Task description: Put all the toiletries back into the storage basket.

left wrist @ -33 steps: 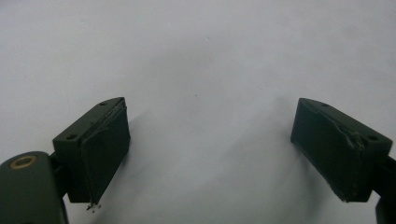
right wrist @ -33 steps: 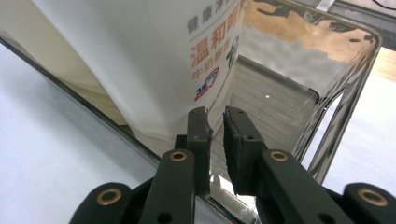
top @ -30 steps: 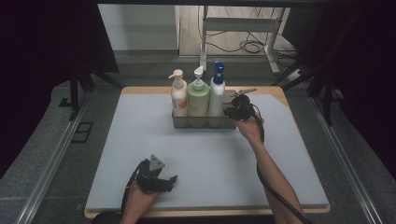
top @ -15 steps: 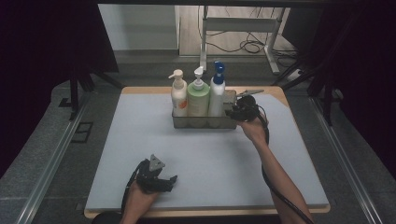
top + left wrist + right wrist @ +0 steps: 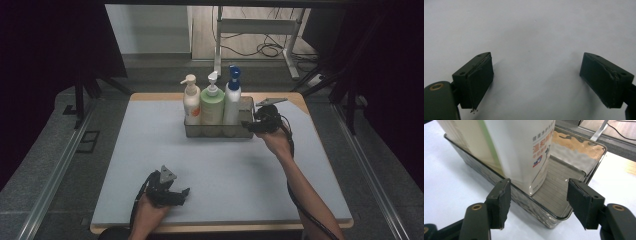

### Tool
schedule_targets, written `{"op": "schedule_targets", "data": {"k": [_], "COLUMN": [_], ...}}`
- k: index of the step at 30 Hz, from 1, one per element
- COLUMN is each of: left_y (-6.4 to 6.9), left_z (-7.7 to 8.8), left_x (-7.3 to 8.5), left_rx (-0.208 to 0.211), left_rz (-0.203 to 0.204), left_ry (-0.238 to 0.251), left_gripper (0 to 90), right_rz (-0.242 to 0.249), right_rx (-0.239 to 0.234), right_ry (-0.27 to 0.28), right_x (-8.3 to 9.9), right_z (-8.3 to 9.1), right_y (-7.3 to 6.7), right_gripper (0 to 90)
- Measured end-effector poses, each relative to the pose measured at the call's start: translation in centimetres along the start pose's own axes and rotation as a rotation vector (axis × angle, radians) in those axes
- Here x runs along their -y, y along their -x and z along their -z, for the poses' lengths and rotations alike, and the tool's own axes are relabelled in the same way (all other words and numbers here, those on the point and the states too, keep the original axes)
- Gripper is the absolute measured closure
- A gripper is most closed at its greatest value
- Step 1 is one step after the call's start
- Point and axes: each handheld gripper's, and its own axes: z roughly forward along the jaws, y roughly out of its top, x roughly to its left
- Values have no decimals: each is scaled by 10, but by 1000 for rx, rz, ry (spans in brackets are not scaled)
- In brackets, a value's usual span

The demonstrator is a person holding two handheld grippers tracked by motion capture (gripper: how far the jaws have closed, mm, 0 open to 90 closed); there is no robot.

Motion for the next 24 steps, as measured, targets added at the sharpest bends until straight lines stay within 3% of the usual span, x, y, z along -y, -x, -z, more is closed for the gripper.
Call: {"op": "schedule_targets", "data": {"k": [14,24], "left_y": [0,0], "left_z": [0,0], "left_x": [0,0], "left_rx": [0,0], "left_rz": [2,2], "left_ry": [1,1], "left_gripper": [117,117], "right_rz": [44,61], "right_rx": [-25,-15], "right_ry": [-4,-9], "right_x": [12,27], "right_z": [21,38], "right_y": [-7,-9], "right_gripper": [254,168]}}
